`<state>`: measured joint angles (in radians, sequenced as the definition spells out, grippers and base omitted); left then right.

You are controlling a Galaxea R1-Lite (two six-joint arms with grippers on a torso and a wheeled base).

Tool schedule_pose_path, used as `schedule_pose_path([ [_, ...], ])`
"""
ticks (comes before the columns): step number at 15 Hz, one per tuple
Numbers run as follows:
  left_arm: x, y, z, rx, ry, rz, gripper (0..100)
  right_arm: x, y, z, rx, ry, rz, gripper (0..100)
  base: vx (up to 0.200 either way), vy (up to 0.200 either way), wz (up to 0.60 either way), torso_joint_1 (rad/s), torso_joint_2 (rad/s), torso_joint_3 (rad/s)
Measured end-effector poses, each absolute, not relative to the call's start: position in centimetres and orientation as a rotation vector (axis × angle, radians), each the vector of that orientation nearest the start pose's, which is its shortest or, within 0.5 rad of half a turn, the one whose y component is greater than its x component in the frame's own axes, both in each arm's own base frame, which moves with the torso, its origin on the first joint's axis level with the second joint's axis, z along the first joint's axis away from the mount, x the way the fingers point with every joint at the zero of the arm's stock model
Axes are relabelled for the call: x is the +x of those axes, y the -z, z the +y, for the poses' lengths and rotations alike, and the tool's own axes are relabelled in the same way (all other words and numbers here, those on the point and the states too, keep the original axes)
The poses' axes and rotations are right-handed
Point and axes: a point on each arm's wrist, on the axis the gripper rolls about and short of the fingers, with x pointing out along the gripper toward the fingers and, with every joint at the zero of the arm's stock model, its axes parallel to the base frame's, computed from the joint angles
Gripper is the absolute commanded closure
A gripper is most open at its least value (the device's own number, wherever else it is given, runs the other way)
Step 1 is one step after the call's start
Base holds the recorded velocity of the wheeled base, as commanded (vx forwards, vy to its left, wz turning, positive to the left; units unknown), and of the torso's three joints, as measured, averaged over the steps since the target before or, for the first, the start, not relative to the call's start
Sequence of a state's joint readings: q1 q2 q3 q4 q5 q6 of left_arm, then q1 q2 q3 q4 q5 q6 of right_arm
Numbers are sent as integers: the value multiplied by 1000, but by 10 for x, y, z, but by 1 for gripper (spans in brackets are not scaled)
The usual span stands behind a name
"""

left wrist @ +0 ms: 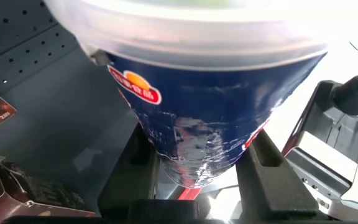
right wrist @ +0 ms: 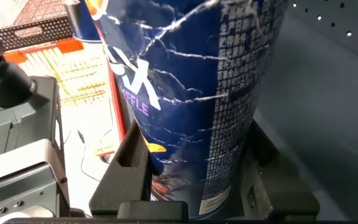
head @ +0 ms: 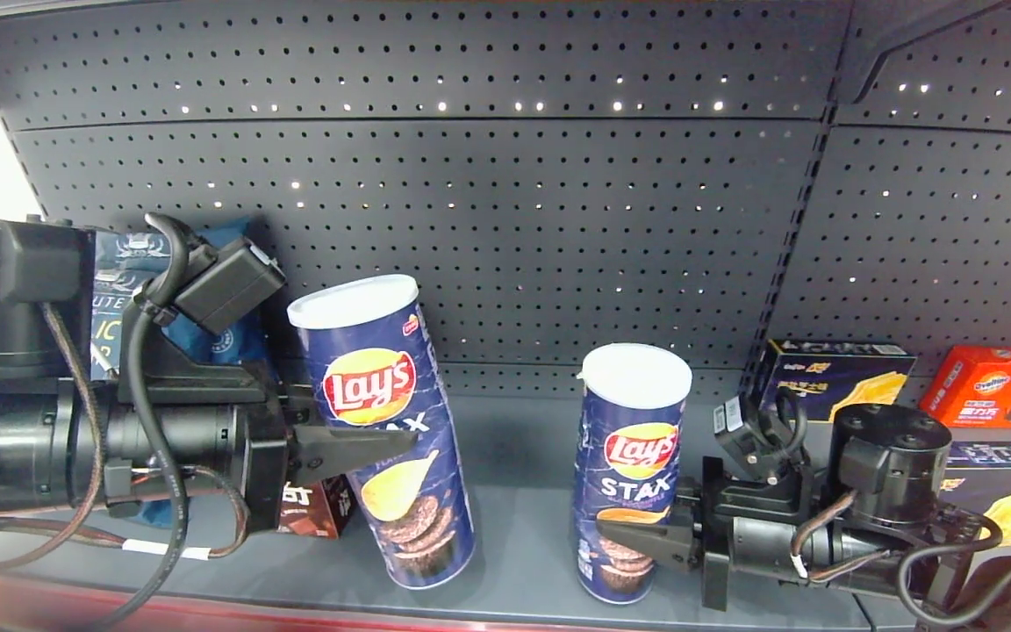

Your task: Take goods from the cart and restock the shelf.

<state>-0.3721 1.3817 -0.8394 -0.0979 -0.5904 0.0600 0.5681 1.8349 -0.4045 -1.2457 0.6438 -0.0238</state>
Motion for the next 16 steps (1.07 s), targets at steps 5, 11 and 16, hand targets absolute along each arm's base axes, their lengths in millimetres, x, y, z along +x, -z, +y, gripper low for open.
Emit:
schedule_pose_path([
  [5,201,-223,-92,2,958,440,100,226,-105,159,-14,-1208,197,100,0,0,0,0,0,0],
  [11,199,-219,-91,1,957,454,100,226,-102,158,-14,-1201,210,0,0,0,0,0,0,0],
  [16,197,-218,-90,-1,956,458,100,226,-103,157,-14,-1197,205,0,0,0,0,0,0,0],
])
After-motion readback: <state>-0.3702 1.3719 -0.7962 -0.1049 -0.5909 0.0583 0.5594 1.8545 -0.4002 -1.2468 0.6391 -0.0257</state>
